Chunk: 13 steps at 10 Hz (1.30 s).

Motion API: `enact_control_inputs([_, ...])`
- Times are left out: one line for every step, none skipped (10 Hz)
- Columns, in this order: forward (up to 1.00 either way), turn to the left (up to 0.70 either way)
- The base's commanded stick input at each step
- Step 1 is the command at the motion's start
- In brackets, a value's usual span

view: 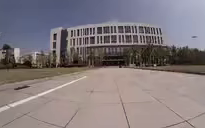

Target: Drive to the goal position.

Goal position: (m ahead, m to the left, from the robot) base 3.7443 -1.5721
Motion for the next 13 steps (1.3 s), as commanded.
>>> enact_control_inputs([0.7,0.0])
enact_control_inputs([0.7,0.0])
enact_control_inputs([0.7,0.0])
enact_control_inputs([0.7,0.0])
enact_control_inputs([0.7,0.0])
enact_control_inputs([0.7,0.0])
enact_control_inputs([0.7,0.0])
enact_control_inputs([0.7,0.0])
enact_control_inputs([0.7,0.0])
enact_control_inputs([0.7,0.0])
enact_control_inputs([0.7,0.0])
enact_control_inputs([0.7,0.0])
enact_control_inputs([0.7,0.0])
